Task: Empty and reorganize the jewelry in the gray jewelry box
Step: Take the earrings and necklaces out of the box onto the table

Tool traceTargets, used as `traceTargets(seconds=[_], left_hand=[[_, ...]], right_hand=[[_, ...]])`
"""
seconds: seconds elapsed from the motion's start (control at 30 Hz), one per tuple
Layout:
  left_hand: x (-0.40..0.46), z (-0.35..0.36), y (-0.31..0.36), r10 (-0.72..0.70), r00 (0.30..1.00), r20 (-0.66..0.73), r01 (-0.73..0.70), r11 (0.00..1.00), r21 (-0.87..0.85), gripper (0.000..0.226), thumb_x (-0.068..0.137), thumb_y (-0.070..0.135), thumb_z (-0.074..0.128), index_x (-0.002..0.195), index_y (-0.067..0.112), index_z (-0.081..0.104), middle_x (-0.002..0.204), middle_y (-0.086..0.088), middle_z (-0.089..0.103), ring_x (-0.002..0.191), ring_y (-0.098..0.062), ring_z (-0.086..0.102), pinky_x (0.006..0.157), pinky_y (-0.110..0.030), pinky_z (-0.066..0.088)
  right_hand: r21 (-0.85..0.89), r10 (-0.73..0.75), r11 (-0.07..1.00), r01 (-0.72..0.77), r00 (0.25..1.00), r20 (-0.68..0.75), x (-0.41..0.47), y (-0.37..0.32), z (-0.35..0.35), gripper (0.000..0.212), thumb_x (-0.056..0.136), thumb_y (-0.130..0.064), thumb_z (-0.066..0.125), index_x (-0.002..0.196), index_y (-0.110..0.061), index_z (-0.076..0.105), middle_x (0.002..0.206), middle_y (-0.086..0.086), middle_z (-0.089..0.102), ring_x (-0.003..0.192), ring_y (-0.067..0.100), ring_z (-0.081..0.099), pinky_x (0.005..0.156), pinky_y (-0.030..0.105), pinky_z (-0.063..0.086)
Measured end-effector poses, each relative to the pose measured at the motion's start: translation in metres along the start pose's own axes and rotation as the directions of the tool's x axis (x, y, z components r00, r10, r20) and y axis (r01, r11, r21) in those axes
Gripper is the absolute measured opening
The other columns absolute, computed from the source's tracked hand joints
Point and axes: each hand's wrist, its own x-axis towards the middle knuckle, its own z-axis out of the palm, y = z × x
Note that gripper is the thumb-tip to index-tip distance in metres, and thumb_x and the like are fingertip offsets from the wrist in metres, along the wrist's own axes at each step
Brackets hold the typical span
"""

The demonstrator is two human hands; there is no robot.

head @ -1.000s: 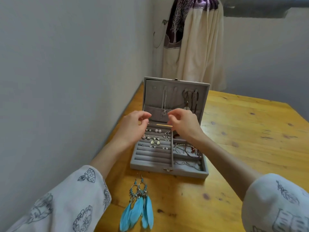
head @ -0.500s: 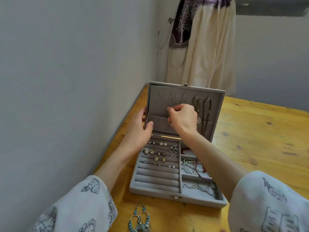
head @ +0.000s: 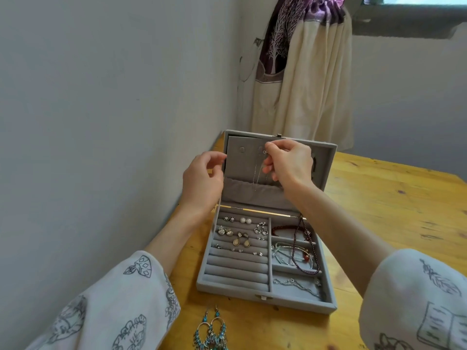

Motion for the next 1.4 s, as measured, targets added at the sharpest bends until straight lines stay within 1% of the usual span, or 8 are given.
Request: traceTargets(seconds=[0.13,0.27,0.33,0.57,0.8,1.03,1.27,1.4], left_hand=[[0.005,0.005,0.015,0.052,0.999,0.000,-0.052,0.999,-0.015,0.026,0.092,0.003,0.045,0.107,0.015,0.063,0.099,0.005,0.062,0.091,-0.004,0.055,0.069,0.004,0.039],[0.012,0.016,0.030,0.105,0.993,0.050,-0.105,0.994,-0.009,0.027,0.091,0.004,0.048,0.111,0.015,0.064,0.103,0.004,0.065,0.093,-0.005,0.056,0.080,-0.009,0.043],[0.015,0.020,0.034,0.113,0.992,0.055,-0.112,0.994,-0.006,0.028,0.091,0.006,0.048,0.112,0.016,0.064,0.105,0.004,0.066,0.096,-0.006,0.058,0.087,-0.015,0.044],[0.017,0.031,0.035,0.123,0.991,0.060,-0.124,0.992,0.024,0.026,0.091,0.007,0.050,0.111,0.014,0.064,0.106,0.001,0.067,0.095,-0.008,0.059,0.087,-0.016,0.043],[0.025,0.040,0.040,0.196,0.975,0.102,-0.208,0.969,0.130,0.027,0.089,0.009,0.055,0.114,0.014,0.063,0.106,-0.002,0.056,0.099,-0.014,0.053,0.085,-0.014,0.036],[0.027,0.050,0.042,0.133,0.970,0.203,-0.177,0.959,0.220,0.018,0.087,0.018,0.059,0.105,0.019,0.064,0.097,0.002,0.038,0.104,-0.016,0.044,0.092,-0.024,0.035],[0.032,0.043,0.046,0.174,0.984,0.039,-0.178,0.963,0.204,0.009,0.087,0.018,0.059,0.090,0.015,0.067,0.094,0.001,0.050,0.082,-0.010,0.046,0.074,-0.015,0.033],[0.036,0.037,0.051,0.185,0.983,0.007,-0.184,0.967,0.175,0.010,0.087,0.015,0.058,0.091,0.011,0.067,0.094,-0.001,0.059,0.082,-0.010,0.050,0.076,-0.020,0.041]], right_hand=[[-0.036,-0.018,0.999,0.020,0.999,0.050,0.003,-0.007,-0.004,0.019,0.088,-0.015,0.055,0.072,-0.019,0.064,0.058,-0.001,0.059,0.048,0.008,0.053,0.049,0.020,0.041],[-0.117,-0.062,0.991,0.067,0.997,0.048,0.010,-0.006,-0.009,0.011,0.084,-0.020,0.060,0.079,-0.020,0.070,0.057,-0.007,0.056,0.063,0.012,0.053,0.069,0.030,0.050],[-0.160,-0.063,0.985,0.070,0.997,0.049,0.012,-0.005,-0.014,0.011,0.083,-0.020,0.061,0.079,-0.020,0.072,0.055,-0.007,0.055,0.066,0.014,0.053,0.071,0.033,0.049],[-0.168,0.010,0.986,0.009,0.994,0.107,0.017,-0.007,-0.023,0.012,0.082,-0.015,0.057,0.079,-0.017,0.068,0.056,-0.002,0.055,0.039,0.006,0.048,0.044,0.019,0.037],[-0.069,0.051,0.997,-0.033,0.961,0.272,0.015,-0.011,-0.031,0.012,0.085,-0.012,0.057,0.076,-0.013,0.064,0.058,0.001,0.050,0.045,0.011,0.042,0.033,0.014,0.029],[-0.169,-0.018,0.983,0.075,0.949,0.316,0.014,-0.010,-0.039,0.016,0.086,-0.015,0.053,0.073,-0.018,0.062,0.059,0.000,0.051,0.050,0.011,0.044,0.043,0.021,0.034],[-0.137,-0.009,0.989,0.053,0.953,0.303,0.014,-0.006,-0.041,0.017,0.082,-0.016,0.050,0.066,-0.013,0.057,0.058,0.001,0.045,0.058,0.014,0.040,0.058,0.029,0.033],[-0.057,-0.006,0.998,0.025,0.948,0.317,0.014,-0.012,-0.042,0.018,0.086,-0.014,0.046,0.076,-0.009,0.060,0.071,0.005,0.061,0.065,0.014,0.051,0.062,0.026,0.041]])
